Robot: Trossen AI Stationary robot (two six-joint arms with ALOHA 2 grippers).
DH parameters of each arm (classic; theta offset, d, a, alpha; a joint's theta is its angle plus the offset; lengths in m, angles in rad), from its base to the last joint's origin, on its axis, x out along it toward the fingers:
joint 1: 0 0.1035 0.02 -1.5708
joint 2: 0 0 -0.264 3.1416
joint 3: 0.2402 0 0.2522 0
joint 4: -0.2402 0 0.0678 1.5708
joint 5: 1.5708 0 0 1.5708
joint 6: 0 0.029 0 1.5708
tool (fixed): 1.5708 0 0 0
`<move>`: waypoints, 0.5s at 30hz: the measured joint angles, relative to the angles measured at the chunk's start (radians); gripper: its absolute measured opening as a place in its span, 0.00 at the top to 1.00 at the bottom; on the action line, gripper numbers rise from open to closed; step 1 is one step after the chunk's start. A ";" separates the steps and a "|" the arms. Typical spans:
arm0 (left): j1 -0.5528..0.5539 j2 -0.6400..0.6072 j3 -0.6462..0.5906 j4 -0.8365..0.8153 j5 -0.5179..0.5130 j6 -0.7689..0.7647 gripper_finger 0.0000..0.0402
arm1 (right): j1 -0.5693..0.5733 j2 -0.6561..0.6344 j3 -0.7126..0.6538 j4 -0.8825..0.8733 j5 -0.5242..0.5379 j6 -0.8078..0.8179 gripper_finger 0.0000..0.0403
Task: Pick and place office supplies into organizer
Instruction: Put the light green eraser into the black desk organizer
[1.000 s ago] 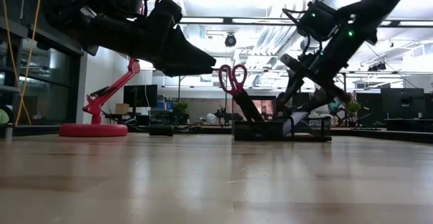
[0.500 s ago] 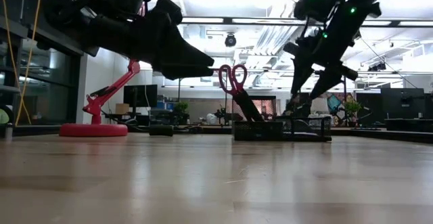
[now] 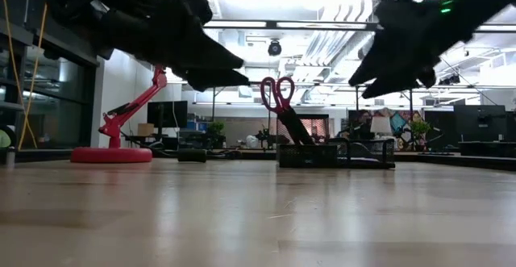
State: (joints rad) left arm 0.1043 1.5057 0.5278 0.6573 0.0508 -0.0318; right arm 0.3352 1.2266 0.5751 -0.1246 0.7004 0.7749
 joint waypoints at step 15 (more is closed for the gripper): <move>0.008 -0.044 -0.116 -0.003 0.042 -0.018 0.22 | 0.082 -0.122 -0.399 0.862 -0.379 -0.553 0.36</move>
State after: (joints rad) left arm 0.1127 1.4612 0.4114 0.6541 0.0925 -0.0499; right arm 0.4169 1.1046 0.1758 0.7379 0.3214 0.2219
